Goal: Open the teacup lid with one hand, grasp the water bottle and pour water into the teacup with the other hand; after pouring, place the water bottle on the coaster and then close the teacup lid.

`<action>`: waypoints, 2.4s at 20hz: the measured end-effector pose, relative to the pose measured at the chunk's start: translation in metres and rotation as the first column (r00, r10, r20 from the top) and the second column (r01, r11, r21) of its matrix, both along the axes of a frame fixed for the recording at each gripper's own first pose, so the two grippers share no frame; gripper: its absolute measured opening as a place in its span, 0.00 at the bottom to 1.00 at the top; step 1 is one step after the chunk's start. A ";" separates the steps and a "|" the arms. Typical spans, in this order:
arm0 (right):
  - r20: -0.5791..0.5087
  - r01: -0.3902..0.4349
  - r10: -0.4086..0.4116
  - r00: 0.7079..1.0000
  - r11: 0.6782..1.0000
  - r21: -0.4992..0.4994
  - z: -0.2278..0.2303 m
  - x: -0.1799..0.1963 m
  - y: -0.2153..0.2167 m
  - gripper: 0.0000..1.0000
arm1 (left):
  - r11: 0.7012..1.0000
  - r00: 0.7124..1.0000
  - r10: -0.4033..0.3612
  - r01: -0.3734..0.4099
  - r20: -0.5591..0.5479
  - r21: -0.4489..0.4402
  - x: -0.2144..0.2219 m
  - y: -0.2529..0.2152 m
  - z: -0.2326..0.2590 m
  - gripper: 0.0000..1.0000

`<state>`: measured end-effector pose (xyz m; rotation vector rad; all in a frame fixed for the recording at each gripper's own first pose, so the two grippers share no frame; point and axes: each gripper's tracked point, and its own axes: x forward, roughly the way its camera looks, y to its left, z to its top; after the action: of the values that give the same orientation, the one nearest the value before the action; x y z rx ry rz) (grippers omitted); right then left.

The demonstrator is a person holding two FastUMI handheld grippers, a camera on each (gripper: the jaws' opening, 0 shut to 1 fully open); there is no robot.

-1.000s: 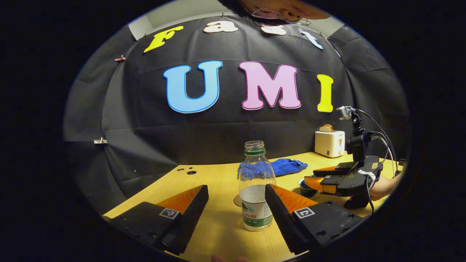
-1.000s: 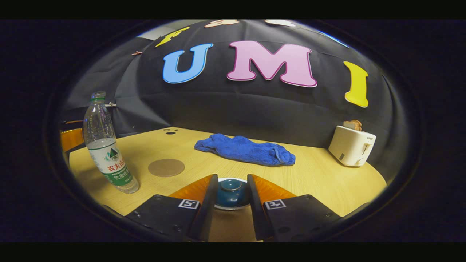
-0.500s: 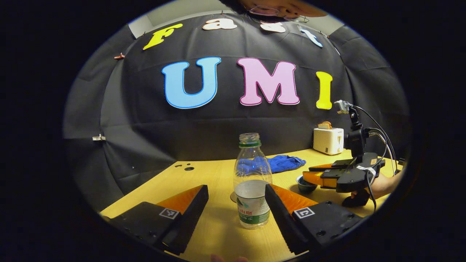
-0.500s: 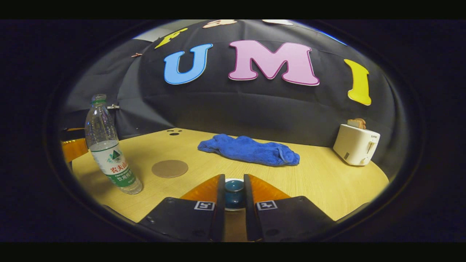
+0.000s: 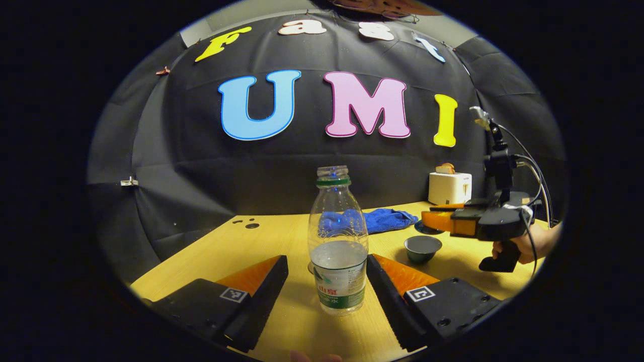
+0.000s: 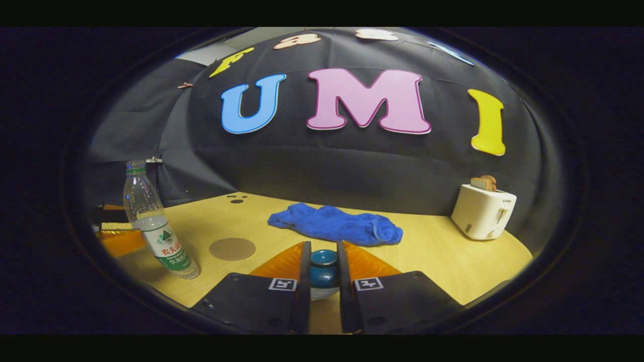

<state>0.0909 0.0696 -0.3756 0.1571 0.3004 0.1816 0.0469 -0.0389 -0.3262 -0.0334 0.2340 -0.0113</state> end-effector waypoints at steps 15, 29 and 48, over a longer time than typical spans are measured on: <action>-0.019 0.072 -0.073 0.997 0.997 -0.039 -0.003 -0.022 -0.062 0.31 | 1.000 0.997 0.001 -0.002 -0.083 -0.019 0.023 -0.008 -0.039 0.76; -0.024 0.102 -0.102 0.994 0.995 0.015 -0.016 -0.035 -0.099 0.27 | 0.600 0.918 -0.176 0.385 -0.354 0.701 0.084 -0.016 -0.042 0.74; -0.028 0.078 -0.076 0.997 0.995 0.062 -0.029 -0.042 -0.113 0.27 | 0.052 0.820 -0.171 0.561 -0.546 0.826 0.116 -0.039 -0.059 0.74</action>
<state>0.0490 -0.0431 -0.4041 0.2332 0.3137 0.1127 0.1629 -0.0780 -0.3850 1.4539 0.5411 -0.4088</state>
